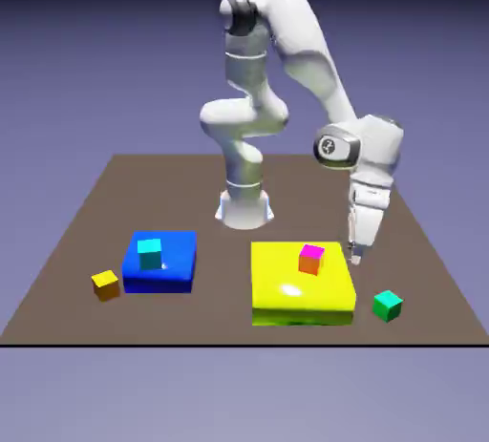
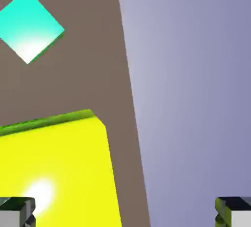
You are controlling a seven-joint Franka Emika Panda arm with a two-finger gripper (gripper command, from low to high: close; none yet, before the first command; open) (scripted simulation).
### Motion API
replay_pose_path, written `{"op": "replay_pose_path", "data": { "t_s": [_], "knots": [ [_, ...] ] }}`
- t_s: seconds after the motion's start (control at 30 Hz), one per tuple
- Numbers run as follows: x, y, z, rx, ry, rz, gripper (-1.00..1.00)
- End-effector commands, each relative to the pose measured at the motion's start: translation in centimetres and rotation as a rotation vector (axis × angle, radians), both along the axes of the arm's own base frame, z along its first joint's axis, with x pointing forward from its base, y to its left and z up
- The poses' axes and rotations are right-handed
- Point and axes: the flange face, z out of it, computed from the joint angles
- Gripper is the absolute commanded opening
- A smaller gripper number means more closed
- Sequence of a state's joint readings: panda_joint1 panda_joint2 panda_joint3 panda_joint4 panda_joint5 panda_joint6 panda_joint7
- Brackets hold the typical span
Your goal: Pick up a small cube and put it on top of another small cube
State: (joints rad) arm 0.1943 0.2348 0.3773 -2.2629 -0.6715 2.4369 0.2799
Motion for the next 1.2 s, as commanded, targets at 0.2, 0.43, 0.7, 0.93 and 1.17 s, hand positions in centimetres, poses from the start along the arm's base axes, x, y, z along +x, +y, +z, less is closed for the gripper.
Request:
{"op": "replay_pose_path", "data": {
  "t_s": [0.2, 0.43, 0.7, 0.93, 1.17],
  "knots": [
    [-2.5, 7.9, -6.5, -0.205, 0.120, 0.388, 0.00],
    [-2.5, 8.9, -13.8, -0.265, 0.150, 0.509, 0.00],
    [-3.3, 9.2, -7.3, -0.271, 0.155, 0.470, -1.00],
    [-3.2, 2.4, -1.1, -0.277, 0.183, 0.241, -1.00],
    [-4.7, -4.3, 4.3, -0.234, 0.210, 0.002, -1.00]
  ]
}}
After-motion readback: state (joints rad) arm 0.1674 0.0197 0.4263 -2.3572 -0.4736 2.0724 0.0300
